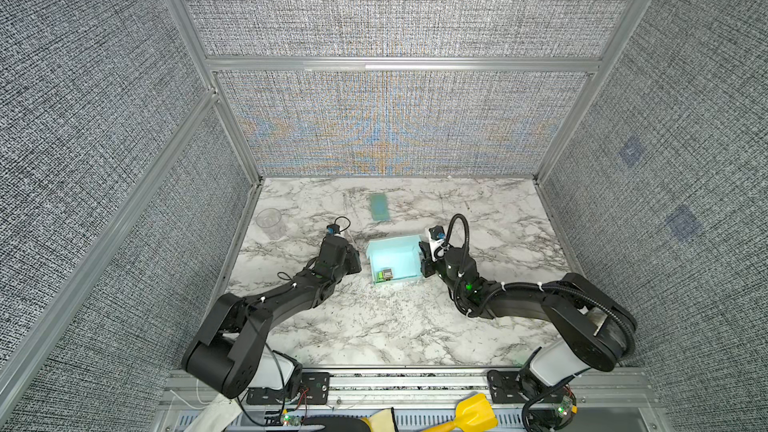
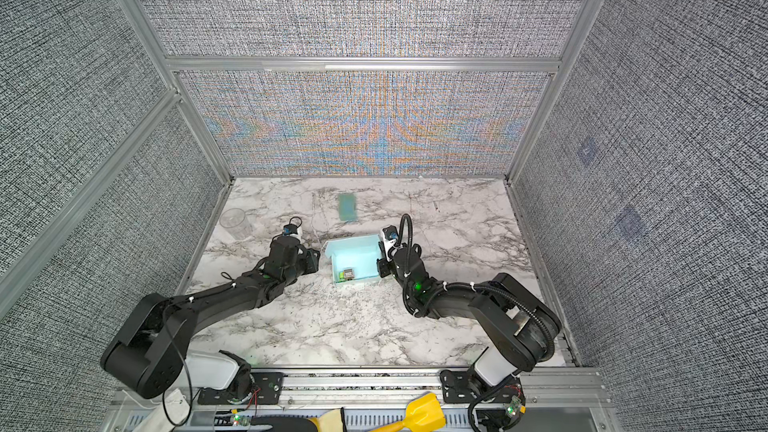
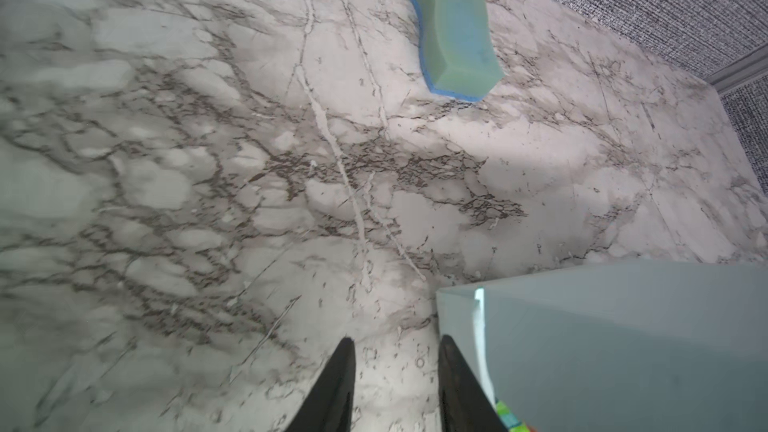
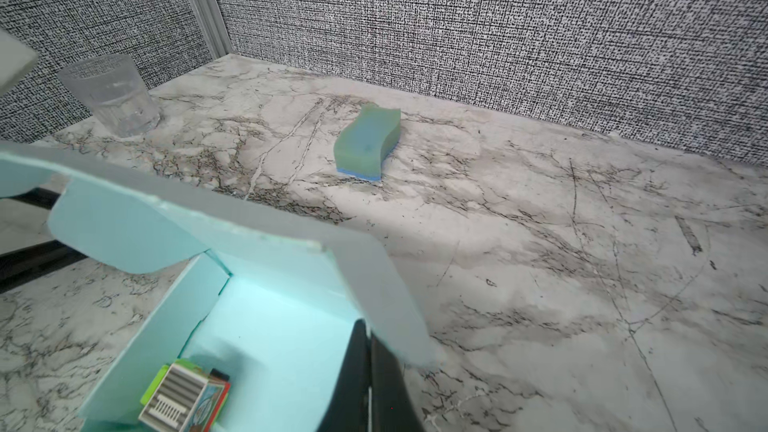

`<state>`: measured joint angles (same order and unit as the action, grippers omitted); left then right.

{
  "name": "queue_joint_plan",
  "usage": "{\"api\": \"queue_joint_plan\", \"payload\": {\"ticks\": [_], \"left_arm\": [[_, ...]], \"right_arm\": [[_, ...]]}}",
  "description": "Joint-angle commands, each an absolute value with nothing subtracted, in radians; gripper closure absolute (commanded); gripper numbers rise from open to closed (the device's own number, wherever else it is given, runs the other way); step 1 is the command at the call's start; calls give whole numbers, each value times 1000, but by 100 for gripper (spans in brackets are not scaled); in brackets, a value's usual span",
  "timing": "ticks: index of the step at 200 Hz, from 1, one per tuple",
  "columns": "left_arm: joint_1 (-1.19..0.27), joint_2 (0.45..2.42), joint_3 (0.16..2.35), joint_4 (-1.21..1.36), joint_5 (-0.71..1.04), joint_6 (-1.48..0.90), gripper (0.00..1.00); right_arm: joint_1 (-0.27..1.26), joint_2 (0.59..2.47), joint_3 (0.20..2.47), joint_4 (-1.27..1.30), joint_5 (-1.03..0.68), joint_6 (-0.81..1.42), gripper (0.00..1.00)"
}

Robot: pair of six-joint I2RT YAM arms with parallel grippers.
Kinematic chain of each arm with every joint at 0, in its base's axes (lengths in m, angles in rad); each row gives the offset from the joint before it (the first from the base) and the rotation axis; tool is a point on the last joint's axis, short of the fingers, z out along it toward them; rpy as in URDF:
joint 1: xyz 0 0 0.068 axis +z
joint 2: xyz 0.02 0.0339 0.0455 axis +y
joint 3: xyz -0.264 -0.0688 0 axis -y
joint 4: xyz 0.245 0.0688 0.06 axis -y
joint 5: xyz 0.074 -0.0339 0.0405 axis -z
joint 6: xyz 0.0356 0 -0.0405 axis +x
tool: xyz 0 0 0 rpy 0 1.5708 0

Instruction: Fold the paper box

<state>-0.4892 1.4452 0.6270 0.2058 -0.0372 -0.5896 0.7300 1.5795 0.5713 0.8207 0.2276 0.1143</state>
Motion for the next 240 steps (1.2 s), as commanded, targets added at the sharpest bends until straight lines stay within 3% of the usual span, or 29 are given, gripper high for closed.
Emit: {"api": "queue_joint_plan", "payload": {"ticks": [1, 104, 240], "left_arm": [[-489, 1494, 692, 153, 35, -552, 65], [-495, 1533, 676, 221, 120, -543, 67], [-562, 1513, 594, 253, 65, -558, 70]], "right_arm": [[730, 1588, 588, 809, 209, 118, 100], [783, 1627, 660, 704, 305, 227, 100], [835, 1641, 501, 886, 356, 237, 100]]}}
